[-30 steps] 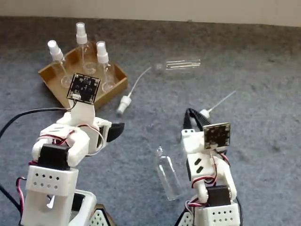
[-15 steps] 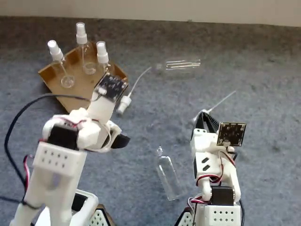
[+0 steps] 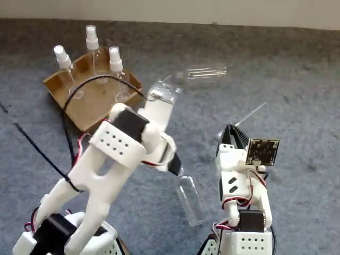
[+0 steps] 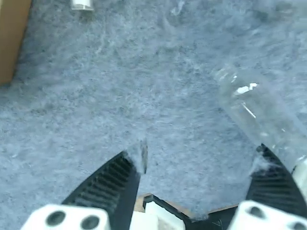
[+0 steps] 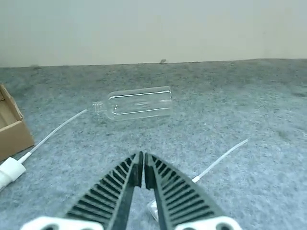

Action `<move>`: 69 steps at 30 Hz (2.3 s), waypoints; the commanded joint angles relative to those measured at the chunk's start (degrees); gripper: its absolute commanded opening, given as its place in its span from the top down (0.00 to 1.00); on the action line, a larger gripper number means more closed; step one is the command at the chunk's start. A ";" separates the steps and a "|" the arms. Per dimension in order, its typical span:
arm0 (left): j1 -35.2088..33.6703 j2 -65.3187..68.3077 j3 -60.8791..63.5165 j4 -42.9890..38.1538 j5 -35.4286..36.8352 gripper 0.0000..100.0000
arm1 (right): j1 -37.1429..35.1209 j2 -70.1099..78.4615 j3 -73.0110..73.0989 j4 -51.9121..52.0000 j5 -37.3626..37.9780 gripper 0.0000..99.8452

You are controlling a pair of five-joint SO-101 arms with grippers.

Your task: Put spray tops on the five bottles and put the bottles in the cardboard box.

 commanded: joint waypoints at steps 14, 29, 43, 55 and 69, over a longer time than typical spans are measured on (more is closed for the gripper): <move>16.04 0.04 8.13 -8.70 20.75 0.71 | 15.43 -0.66 1.71 -1.10 5.98 0.99; 17.98 0.04 23.87 -34.02 24.35 0.71 | 15.25 -0.66 5.05 -1.45 6.24 0.99; 14.02 0.13 28.88 -34.37 24.44 0.71 | 15.25 -0.66 5.05 -1.45 6.24 0.99; 14.29 0.13 34.77 -42.37 24.44 0.71 | 15.25 -0.66 5.05 -1.45 6.33 0.99; 14.29 0.13 39.69 -42.55 24.53 0.71 | 15.16 -0.66 5.05 -1.36 6.33 0.99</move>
